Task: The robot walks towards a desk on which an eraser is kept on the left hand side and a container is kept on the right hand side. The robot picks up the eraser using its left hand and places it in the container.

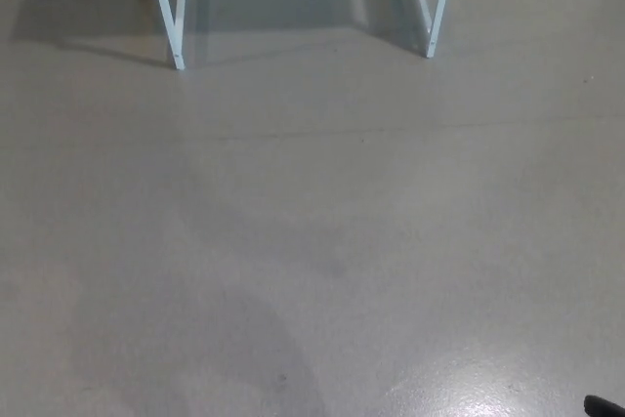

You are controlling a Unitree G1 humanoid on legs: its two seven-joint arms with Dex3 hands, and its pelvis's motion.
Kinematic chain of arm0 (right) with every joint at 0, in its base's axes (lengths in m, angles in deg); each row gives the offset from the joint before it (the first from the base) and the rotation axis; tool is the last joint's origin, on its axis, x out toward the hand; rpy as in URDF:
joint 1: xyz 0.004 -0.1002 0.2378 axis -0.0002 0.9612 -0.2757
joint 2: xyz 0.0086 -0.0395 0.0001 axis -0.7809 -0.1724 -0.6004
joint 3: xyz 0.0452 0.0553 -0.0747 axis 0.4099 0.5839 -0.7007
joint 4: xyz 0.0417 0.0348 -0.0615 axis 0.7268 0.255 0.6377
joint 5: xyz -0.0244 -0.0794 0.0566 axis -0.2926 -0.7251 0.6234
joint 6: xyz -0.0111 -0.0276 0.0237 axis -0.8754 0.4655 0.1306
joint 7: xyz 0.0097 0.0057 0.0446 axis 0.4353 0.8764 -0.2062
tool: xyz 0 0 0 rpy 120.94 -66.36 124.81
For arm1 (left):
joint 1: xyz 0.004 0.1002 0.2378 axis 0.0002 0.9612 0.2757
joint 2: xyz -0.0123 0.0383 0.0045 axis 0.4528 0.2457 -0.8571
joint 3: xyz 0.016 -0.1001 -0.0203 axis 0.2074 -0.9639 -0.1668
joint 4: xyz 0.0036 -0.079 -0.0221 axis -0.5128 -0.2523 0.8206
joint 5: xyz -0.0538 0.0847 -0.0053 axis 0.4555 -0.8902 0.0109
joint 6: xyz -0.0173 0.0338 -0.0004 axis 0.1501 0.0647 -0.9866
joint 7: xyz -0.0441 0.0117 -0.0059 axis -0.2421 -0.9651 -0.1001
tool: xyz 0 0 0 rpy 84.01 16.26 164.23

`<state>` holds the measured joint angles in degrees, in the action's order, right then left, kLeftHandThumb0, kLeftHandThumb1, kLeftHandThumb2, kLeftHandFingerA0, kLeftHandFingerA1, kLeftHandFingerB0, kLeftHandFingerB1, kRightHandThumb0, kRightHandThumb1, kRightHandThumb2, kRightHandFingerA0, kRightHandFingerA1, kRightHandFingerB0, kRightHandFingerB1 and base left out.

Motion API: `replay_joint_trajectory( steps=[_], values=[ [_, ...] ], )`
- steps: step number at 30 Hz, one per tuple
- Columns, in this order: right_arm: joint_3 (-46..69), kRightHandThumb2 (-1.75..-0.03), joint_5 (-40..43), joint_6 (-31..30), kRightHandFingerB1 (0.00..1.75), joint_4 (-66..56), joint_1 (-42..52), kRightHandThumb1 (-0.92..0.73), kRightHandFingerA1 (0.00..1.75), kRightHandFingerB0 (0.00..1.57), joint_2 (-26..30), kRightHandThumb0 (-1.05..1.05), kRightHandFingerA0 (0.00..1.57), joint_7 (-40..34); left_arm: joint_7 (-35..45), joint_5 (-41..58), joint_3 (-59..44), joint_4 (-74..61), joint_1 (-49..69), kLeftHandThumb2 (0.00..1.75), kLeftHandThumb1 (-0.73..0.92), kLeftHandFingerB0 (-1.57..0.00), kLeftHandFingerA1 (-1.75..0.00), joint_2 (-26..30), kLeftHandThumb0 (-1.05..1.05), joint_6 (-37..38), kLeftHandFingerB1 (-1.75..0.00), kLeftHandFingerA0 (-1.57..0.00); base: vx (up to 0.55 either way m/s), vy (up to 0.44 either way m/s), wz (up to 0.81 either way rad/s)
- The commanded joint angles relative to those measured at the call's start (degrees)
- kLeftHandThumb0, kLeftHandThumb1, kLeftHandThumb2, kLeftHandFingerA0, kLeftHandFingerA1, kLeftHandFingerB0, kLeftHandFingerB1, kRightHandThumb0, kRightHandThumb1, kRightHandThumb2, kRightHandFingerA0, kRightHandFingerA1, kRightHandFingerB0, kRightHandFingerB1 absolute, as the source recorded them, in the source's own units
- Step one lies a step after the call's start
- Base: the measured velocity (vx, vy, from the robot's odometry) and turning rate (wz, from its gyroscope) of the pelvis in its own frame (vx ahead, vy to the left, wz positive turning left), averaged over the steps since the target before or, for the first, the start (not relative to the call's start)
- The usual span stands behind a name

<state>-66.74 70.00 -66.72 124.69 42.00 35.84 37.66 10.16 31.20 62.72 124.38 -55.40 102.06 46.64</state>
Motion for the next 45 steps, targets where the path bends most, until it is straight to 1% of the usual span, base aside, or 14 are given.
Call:
replay_joint_trajectory(
  steps=[1, 6, 7, 11, 12, 15, 16, 32, 36, 38, 39, 41, 44, 45],
  values=[
    [1.93, -1.07, 4.22, 3.58, 0.54, -0.50, 1.40, -0.46, 0.68, 0.00, -0.13, -0.37, 0.20, 3.01, 7.54, 4.76, -1.66, 0.53, 0.92, 0.60, 0.64, -0.17, -0.33, 2.16, -0.31, 4.45, -0.28, -0.27, 0.00, 0.000, 0.00],
    [1.92, -0.90, 3.77, 4.36, 0.57, 0.19, 1.76, -0.54, 0.82, 0.02, -0.17, -0.39, 0.15, 2.28, 7.11, 4.78, -1.36, 0.33, 1.44, 0.59, 0.63, -0.20, -0.34, 2.20, -0.30, 4.50, -0.28, -0.34, 0.00, 0.000, 0.00],
    [2.22, -1.06, 4.15, 4.49, 0.54, 0.55, 1.76, -0.44, 0.68, 0.00, -0.30, -0.38, 0.20, 2.37, 7.85, 4.91, -1.30, 0.59, 1.52, 0.59, 0.64, -0.19, -0.34, 2.39, -0.30, 4.71, -0.28, -0.29, 0.00, 0.000, 0.00],
    [1.91, -1.07, 3.99, 5.45, 0.57, 1.68, 1.16, -0.45, 0.69, 0.04, -0.11, -0.38, 0.22, 2.27, 8.76, 5.24, -1.14, 0.87, 1.29, 0.60, 0.64, -0.18, -0.34, 2.66, -0.32, 4.73, -0.28, -0.27, 0.00, 0.000, 0.00],
    [1.74, -0.93, 3.99, 5.68, 0.61, 1.70, 1.17, -0.53, 0.90, 0.01, -0.08, -0.39, 0.13, 2.43, 8.80, 5.34, -1.13, 0.79, 1.31, 0.59, 0.64, -0.18, -0.35, 2.71, -0.31, 4.72, -0.28, -0.29, 0.00, 0.000, 0.00],
    [1.66, -0.99, 4.19, 6.19, 0.61, 1.85, 1.25, -0.50, 0.94, 0.01, -0.08, -0.38, 0.12, 2.52, 8.53, 5.34, -1.00, 0.80, 1.36, 0.60, 0.64, -0.19, -0.35, 2.76, -0.31, 5.02, -0.28, -0.31, 0.00, 0.000, 0.00],
    [1.40, -1.08, 3.96, 6.22, 0.55, 1.78, 1.37, -0.46, 0.68, 0.02, -0.06, -0.38, 0.20, 2.33, 8.51, 5.19, -0.86, 1.03, 1.37, 0.60, 0.65, -0.19, -0.34, 2.88, -0.31, 5.30, -0.28, -0.30, 0.00, 0.000, 0.00],
    [0.72, -1.07, 4.24, 7.92, 0.55, 3.13, 1.16, -0.44, 0.69, 0.01, 0.19, -0.41, 0.22, 2.41, 7.77, 5.93, -0.58, 0.72, 1.55, 0.59, 0.63, -0.23, -0.35, 2.70, -0.28, 5.24, -0.29, -0.38, 0.00, 0.005, 0.02],
    [0.71, -1.06, 4.61, 7.95, 0.55, 3.17, 1.17, -0.43, 0.67, 0.00, 0.26, -0.41, 0.19, 2.80, 8.16, 6.09, -0.50, 0.79, 1.53, 0.60, 0.64, -0.21, -0.34, 2.76, -0.30, 5.06, -0.28, -0.32, 0.08, -0.053, 0.05],
    [0.85, -0.92, 4.63, 8.37, 0.64, 4.09, 0.96, -0.54, 0.88, 0.01, 0.23, -0.42, 0.14, 2.67, 8.10, 5.80, -0.28, 1.18, 1.64, 0.60, 0.64, -0.21, -0.35, 2.93, -0.31, 5.51, -0.29, -0.35, 0.14, -0.172, 0.08],
    [0.75, -1.03, 4.46, 8.52, 0.58, 4.26, 0.93, -0.50, 0.75, 0.03, 0.30, -0.44, 0.22, 2.54, 8.41, 5.85, -0.20, 1.13, 1.71, 0.60, 0.64, -0.20, -0.35, 2.95, -0.31, 5.67, -0.28, -0.34, 0.00, -0.218, 0.09],
    [0.58, -1.06, 4.35, 8.70, 0.56, 3.91, 1.21, -0.44, 0.70, 0.03, 0.28, -0.41, 0.23, 2.54, 8.53, 5.88, -0.08, 1.31, 1.71, 0.60, 0.64, -0.20, -0.35, 3.05, -0.31, 5.76, -0.28, -0.33, 0.17, -0.292, -0.16],
    [0.69, -1.05, 4.57, 8.99, 0.58, 4.38, 0.84, -0.48, 0.75, 0.03, 0.30, -0.44, 0.25, 2.53, 8.48, 6.14, 0.00, 1.20, 1.52, 0.60, 0.64, -0.20, -0.34, 3.10, -0.30, 5.54, -0.28, -0.32, 0.24, -0.201, 0.14],
    [0.67, -0.92, 4.61, 9.11, 0.63, 4.43, 0.74, -0.54, 0.92, 0.01, 0.26, -0.43, 0.17, 2.53, 8.46, 6.11, 0.04, 1.14, 1.39, 0.59, 0.64, -0.20, -0.34, 3.21, -0.31, 5.60, -0.28, -0.31, 0.22, -0.194, -0.06]
  ],
)
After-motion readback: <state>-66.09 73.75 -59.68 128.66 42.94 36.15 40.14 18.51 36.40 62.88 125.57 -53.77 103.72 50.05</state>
